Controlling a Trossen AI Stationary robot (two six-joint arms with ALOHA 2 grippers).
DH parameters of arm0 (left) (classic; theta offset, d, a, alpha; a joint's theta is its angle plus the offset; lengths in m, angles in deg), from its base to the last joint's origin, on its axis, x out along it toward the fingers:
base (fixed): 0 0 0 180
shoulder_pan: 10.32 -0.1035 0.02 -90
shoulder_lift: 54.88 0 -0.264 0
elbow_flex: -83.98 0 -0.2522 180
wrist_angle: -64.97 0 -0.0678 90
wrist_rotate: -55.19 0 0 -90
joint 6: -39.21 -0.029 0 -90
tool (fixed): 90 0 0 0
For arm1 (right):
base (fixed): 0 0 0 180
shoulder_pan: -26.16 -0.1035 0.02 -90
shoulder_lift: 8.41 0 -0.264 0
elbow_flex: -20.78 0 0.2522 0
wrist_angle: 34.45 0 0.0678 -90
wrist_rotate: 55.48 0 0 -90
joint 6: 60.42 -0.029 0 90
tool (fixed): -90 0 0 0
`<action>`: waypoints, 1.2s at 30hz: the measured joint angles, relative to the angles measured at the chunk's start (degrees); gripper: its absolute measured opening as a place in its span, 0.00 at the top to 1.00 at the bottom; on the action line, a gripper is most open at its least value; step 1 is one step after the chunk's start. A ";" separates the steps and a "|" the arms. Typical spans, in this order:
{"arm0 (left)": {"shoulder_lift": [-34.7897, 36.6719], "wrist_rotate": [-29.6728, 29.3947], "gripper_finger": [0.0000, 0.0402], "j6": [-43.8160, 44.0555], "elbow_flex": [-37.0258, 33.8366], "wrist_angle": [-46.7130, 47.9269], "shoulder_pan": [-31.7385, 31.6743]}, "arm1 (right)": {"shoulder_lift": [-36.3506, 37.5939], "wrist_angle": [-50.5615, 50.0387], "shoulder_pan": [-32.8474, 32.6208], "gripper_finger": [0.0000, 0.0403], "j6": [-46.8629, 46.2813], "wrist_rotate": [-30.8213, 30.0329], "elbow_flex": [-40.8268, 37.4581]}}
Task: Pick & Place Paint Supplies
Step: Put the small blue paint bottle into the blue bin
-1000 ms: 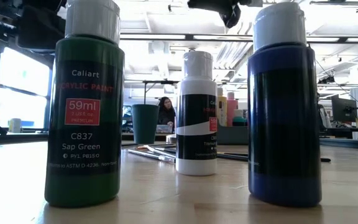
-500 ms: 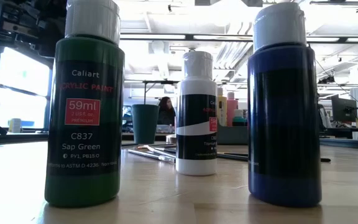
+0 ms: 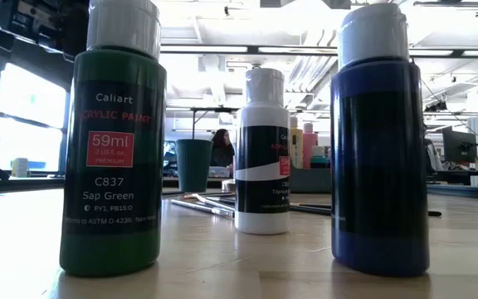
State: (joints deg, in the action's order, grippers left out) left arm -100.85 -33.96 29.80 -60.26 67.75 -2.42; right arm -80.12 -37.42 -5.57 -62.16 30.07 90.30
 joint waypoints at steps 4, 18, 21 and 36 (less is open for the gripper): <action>0.00 0.00 0.95 3.33 0.00 0.05 0.00 | -0.04 0.91 -1.53 0.76 2.56 -3.28 0.00; 0.00 -0.42 0.95 9.32 0.00 0.49 0.00 | -3.36 -0.62 1.94 0.76 -2.79 1.92 2.97; 0.00 -0.44 0.95 9.34 0.00 0.49 0.00 | -6.08 -4.20 1.48 0.76 -1.28 4.91 6.98; 0.00 -0.19 0.95 11.88 0.00 1.76 0.00 | -17.87 -23.95 0.57 0.76 0.78 7.55 15.80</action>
State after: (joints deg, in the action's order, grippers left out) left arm -100.85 -34.16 41.67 -60.26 69.50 -2.42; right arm -97.99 -61.37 -5.00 -61.38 37.62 106.11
